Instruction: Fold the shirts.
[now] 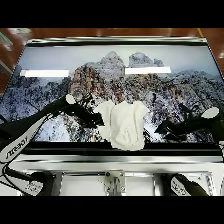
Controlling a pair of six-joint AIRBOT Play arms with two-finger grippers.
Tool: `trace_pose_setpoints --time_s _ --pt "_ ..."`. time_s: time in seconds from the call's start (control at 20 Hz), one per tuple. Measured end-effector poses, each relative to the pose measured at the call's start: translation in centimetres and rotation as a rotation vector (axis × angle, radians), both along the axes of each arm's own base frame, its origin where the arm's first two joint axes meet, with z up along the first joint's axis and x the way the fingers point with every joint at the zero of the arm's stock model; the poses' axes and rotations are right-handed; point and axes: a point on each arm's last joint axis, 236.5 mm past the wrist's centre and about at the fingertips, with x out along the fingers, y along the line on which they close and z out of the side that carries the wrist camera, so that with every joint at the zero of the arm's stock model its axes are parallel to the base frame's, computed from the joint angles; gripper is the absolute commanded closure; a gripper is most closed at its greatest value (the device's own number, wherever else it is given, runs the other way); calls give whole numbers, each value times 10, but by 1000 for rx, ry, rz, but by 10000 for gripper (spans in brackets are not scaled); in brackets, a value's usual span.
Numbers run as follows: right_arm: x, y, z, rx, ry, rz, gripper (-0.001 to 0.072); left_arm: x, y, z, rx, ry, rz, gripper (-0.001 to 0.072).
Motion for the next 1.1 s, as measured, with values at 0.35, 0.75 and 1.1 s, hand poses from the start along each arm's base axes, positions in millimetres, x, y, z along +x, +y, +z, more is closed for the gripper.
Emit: trace_pose_setpoints --time_s 0.35,0.75,1.1 --pt "-5 15 -15 63 8 -48 45 8 10 0 -7 7 6 23" --pt "4 15 -18 62 -36 -69 45 3 53 -3 80 60 -20 42" --pt "6 21 -28 84 -2 -74 45 11 7 -15 25 40 39 292"
